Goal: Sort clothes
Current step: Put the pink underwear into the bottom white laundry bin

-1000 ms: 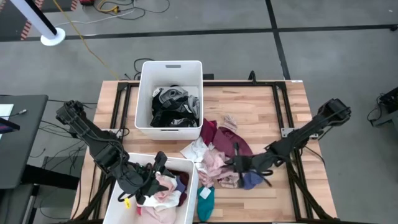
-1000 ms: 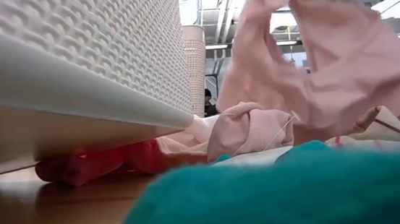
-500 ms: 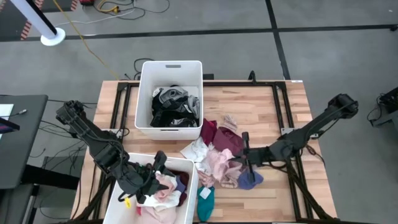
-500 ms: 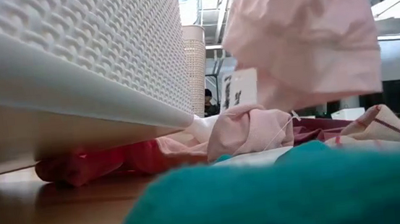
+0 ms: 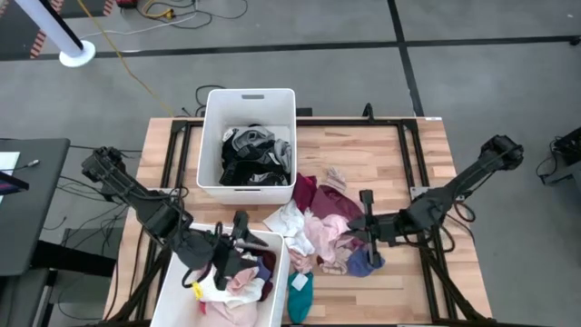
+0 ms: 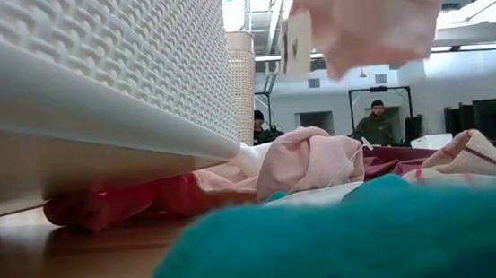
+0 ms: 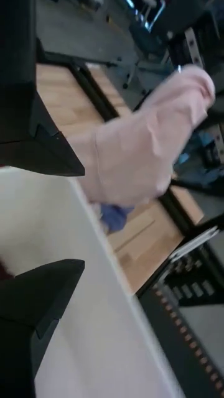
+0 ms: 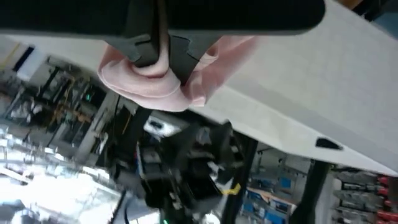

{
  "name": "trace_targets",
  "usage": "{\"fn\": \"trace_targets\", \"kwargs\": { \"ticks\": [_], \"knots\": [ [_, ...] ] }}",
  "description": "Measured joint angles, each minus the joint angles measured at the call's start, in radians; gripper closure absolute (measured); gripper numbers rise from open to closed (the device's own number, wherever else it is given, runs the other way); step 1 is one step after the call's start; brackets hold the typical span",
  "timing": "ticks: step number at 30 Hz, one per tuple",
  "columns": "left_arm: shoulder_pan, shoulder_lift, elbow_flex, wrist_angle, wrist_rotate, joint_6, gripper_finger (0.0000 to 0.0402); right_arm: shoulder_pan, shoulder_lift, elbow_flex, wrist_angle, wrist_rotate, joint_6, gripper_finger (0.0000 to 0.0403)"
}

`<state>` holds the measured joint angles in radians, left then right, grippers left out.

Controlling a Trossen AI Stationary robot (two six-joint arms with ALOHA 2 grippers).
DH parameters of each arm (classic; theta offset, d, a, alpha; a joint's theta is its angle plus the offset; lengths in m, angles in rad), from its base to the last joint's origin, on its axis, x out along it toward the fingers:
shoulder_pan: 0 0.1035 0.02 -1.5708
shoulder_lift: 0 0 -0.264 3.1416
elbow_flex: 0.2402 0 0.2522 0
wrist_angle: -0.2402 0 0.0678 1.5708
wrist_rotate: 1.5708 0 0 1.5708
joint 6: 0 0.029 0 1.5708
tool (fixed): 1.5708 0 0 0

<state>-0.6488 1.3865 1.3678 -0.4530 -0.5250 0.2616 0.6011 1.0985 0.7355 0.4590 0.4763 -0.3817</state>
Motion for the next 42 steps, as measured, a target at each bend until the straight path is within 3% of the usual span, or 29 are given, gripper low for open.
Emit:
{"fn": "trace_targets", "kwargs": {
  "ticks": [7, 15, 21, 31, 35, 42],
  "knots": [
    [0.075, 0.0, 0.0, 0.152, 0.009, 0.031, 0.0178, 0.036, 0.0, 0.088, -0.011, 0.0, -0.116, 0.0398],
    [0.185, 0.013, 0.001, 0.298, 0.202, -0.013, 0.0178, 0.042, 0.0, 0.204, -0.095, -0.003, -0.172, 0.0398],
    [0.248, 0.048, 0.002, 0.42, 0.279, -0.022, 0.0178, 0.04, 0.001, 0.27, -0.153, -0.003, -0.18, 0.0398],
    [0.29, 0.143, 0.001, 0.59, 0.288, -0.006, 0.0175, 0.041, 0.015, 0.339, -0.201, -0.003, -0.2, 0.0398],
    [0.3, 0.177, 0.001, 0.642, 0.274, 0.004, 0.015, 0.04, 0.02, 0.344, -0.203, -0.004, -0.203, 0.0398],
    [0.324, 0.187, 0.002, 0.708, 0.266, -0.001, 0.0072, 0.037, 0.021, 0.344, -0.217, -0.004, -0.204, 0.0398]
  ]
}}
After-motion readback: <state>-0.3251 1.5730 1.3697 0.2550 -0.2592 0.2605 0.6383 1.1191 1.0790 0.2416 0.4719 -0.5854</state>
